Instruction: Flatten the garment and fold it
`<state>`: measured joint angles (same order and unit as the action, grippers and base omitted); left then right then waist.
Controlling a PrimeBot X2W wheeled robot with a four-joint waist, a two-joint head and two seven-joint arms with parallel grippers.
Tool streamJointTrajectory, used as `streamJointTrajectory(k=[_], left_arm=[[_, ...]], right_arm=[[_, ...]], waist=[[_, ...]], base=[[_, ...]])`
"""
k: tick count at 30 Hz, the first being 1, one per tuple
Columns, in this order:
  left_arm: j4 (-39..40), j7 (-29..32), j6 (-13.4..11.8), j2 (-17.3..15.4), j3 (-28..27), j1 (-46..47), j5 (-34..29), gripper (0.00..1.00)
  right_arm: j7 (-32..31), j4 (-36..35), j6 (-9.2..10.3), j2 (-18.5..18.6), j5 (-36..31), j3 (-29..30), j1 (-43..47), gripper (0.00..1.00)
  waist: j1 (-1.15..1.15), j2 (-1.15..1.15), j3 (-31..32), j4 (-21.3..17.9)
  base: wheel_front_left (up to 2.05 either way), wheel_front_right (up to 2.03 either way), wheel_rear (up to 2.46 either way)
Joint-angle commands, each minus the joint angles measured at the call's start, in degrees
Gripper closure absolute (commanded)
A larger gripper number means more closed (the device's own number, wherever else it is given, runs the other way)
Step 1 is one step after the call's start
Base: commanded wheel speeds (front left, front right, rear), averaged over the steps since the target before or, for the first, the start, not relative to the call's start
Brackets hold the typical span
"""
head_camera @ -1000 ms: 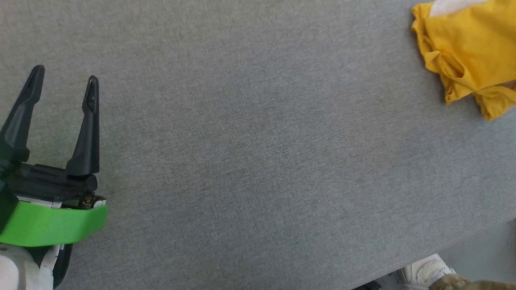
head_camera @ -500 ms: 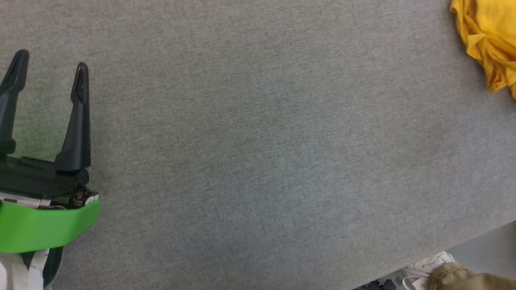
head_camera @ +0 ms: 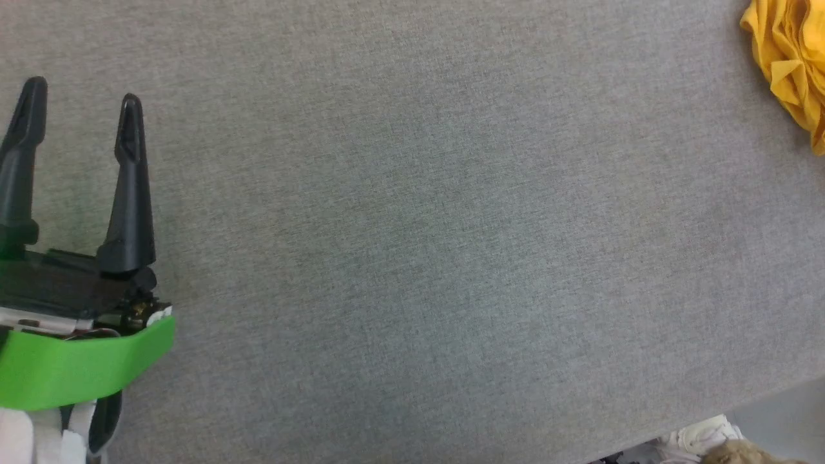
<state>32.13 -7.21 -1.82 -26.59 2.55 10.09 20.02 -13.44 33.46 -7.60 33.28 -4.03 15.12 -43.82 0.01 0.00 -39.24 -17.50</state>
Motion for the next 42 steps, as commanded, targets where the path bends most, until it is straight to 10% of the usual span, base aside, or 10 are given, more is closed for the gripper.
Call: streamJointTrajectory(k=[1, 20, 42], left_arm=[[-0.57, -0.66, -0.03, 0.53, 0.21, 0.78, 0.43, 0.0], [-12.8, -2.63, -2.05, 6.7, 5.65, -6.16, 2.7, 0.0], [-17.74, -4.18, -4.89, 10.35, 8.34, -15.18, 3.7, 0.0]], right_arm=[[0.71, 0.49, 0.11, 0.52, -0.29, -0.26, -1.1, 0.0], [6.53, -1.86, 0.11, -0.83, 9.52, -5.44, 6.22, 0.0], [7.03, -39.17, 0.11, -22.89, 4.76, -9.18, 35.84, 0.0]], waist=[[-0.01, 0.0, 1.69, 1.02], [-0.01, 0.0, 21.05, 8.17], [-0.01, 0.0, 33.9, 14.18]], base=[[0.0, 0.0, 0.0], [0.0, 0.0, 0.0], [0.0, 0.0, 0.0]])
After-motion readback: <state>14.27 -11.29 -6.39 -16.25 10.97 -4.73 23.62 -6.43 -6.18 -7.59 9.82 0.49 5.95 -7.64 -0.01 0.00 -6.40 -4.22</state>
